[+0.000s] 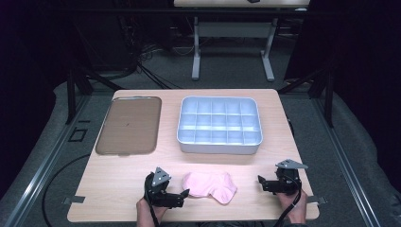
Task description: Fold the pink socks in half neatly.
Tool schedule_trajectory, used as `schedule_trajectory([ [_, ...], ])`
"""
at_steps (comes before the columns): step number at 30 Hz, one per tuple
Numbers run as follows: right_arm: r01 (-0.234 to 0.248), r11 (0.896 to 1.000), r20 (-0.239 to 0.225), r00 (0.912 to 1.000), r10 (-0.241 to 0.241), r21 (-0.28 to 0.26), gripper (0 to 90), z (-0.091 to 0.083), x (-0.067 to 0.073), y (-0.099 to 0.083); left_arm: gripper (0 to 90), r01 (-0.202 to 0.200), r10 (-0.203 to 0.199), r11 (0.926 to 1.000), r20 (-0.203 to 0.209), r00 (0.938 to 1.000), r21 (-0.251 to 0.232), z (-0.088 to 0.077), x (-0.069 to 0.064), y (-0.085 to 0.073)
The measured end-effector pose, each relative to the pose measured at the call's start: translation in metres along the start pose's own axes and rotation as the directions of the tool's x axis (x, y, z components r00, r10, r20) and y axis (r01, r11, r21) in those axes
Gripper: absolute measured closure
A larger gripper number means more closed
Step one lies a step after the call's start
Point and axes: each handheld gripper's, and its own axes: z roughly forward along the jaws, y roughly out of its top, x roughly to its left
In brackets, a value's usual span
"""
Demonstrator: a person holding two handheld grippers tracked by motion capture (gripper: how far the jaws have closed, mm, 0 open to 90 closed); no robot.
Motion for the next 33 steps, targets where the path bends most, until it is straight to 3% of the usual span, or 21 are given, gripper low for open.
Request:
schedule_trajectory([
  [7, -0.005, 1.000, -0.104, 0.9946, 0.002, -0.028, 7.3, -0.009, 0.033, 0.004, 3.6, 0.004, -0.003, 0.9999, -0.010, 0.9999, 0.015, -0.003, 0.007, -0.005],
  [14, 0.051, 0.999, -0.158, 0.9860, -0.053, -0.016, 10.9, -0.016, 0.063, 0.014, 3.0, 0.017, -0.017, 0.9998, -0.018, 0.9997, 0.009, -0.004, 0.009, -0.005],
  [26, 0.071, 0.997, -0.196, 0.9785, -0.065, 0.022, 22.3, -0.009, 0.085, 0.020, 9.1, -0.006, 0.007, 0.9996, -0.014, 0.9999, 0.027, 0.000, 0.005, 0.001],
  [33, 0.058, 0.995, -0.216, 0.9757, -0.039, 0.082, 39.0, 0.002, 0.092, 0.020, 16.7, -0.007, 0.007, 0.9992, -0.004, 1.0000, 0.039, 0.006, 0.003, 0.003],
])
